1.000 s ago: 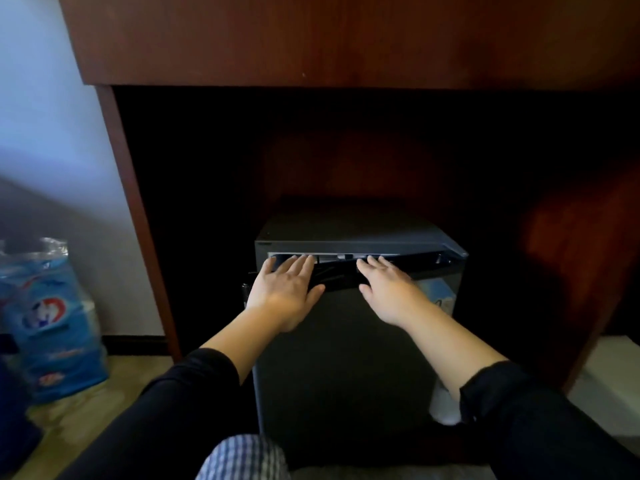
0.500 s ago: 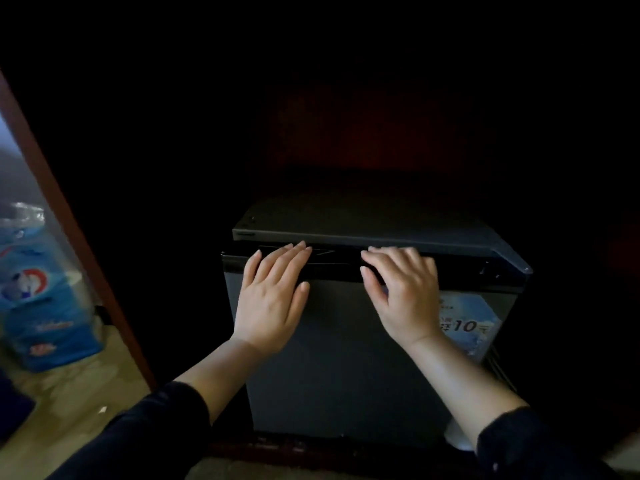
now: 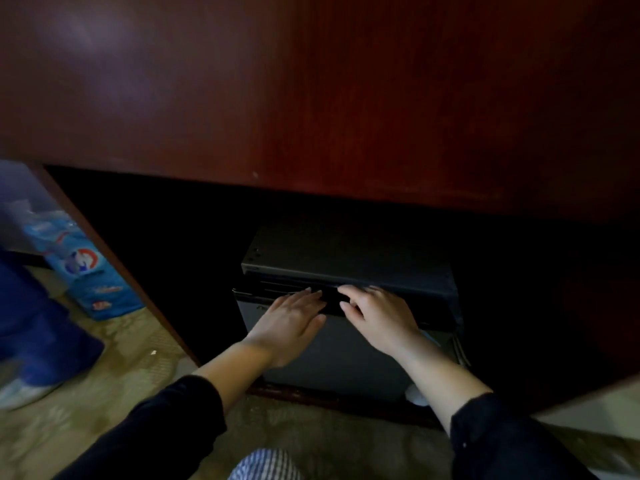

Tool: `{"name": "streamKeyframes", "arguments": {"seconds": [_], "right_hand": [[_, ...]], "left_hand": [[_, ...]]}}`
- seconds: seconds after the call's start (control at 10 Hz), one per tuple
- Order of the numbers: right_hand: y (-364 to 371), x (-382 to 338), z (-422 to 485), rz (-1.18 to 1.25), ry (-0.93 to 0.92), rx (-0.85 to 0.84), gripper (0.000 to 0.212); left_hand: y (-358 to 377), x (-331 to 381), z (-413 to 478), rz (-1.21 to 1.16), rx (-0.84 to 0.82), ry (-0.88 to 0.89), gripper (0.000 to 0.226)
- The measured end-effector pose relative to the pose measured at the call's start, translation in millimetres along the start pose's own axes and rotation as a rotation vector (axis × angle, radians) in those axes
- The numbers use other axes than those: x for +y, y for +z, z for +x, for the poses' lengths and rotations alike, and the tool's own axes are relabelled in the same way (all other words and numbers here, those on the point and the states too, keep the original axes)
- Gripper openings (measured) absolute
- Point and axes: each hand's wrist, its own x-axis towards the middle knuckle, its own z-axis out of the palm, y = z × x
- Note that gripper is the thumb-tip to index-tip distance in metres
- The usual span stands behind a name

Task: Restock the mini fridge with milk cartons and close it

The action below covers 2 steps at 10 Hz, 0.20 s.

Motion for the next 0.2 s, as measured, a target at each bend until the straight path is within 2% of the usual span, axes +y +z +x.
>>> {"name": "streamKeyframes", "arguments": {"seconds": [0.1, 0.2], "right_hand": [[-55.8, -16.6, -7.9, 0.021, 0.057, -0.236, 0.028], [-111.8, -34.1, -30.2, 0.017, 0.076, -0.539, 0.022]], "left_hand": [[-65.7, 32.3, -16.8, -0.002, -0.238, -0.046, 0.048], [-119.8, 63.9, -48.9, 0.015, -0.513, 0.001, 0.045]]}}
